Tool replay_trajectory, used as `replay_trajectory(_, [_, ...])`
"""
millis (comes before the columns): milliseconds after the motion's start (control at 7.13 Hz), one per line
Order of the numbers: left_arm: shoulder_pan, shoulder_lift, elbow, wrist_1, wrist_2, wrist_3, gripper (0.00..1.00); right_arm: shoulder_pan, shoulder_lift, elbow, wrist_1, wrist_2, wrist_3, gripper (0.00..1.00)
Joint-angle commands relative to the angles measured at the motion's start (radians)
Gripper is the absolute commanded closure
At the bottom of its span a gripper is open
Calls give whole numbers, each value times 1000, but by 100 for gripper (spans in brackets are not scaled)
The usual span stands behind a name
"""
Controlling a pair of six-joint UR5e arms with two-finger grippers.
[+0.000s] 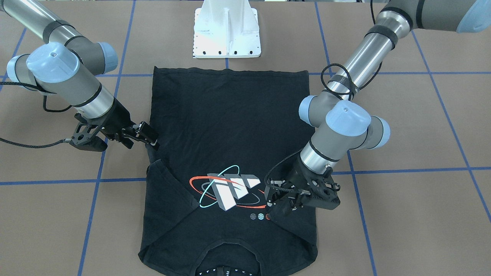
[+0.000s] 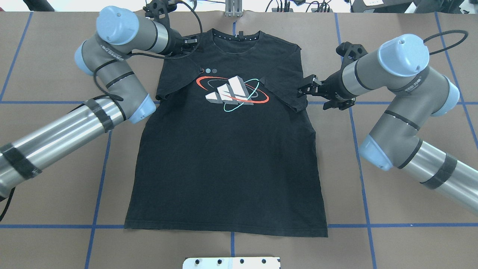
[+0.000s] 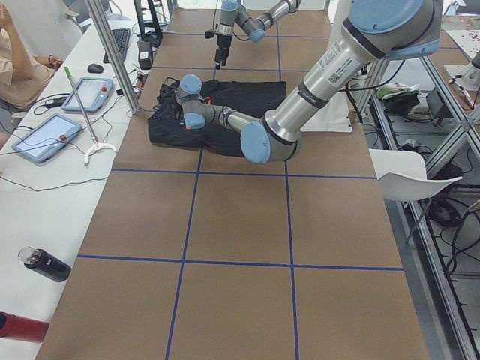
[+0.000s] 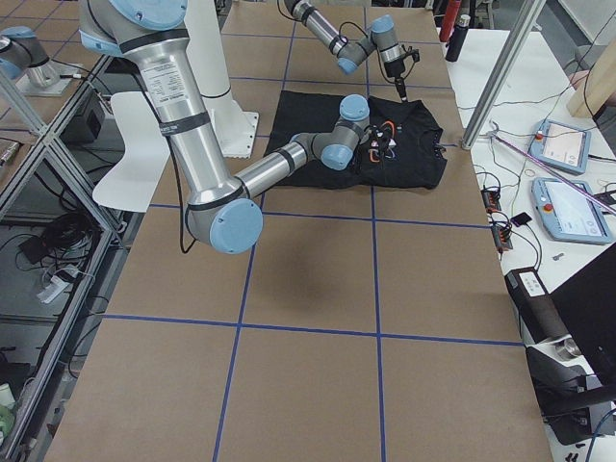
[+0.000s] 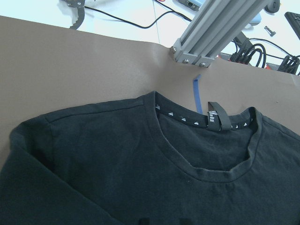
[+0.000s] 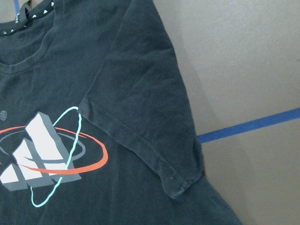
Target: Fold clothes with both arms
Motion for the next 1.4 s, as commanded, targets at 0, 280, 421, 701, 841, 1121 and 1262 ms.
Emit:
replay_trajectory(0, [2, 164, -226, 3, -73, -12, 2, -129, -7, 111, -63, -158, 76, 0])
replay_trajectory(280, [5, 232, -320, 9, -78, -73, 1, -240, -8, 355, -475, -210, 151, 0])
replay_trajectory(421, [5, 247, -345, 9, -102, -83, 1, -318, -42, 379, -501, -261, 301, 0])
replay_trajectory(701, [5, 278, -353, 7, -103, -84, 1, -444, -150, 429, -501, -388, 434, 2])
replay_trajectory(841, [5, 284, -351, 6, -103, -83, 1, -496, -254, 480, -471, -352, 445, 2])
replay_trajectory(1121, [7, 286, -343, 4, -101, -81, 1, -541, -376, 460, -240, -355, 602, 8])
replay_trajectory(1262, [7, 284, -343, 4, -99, -80, 1, -572, -436, 445, -145, -368, 615, 8])
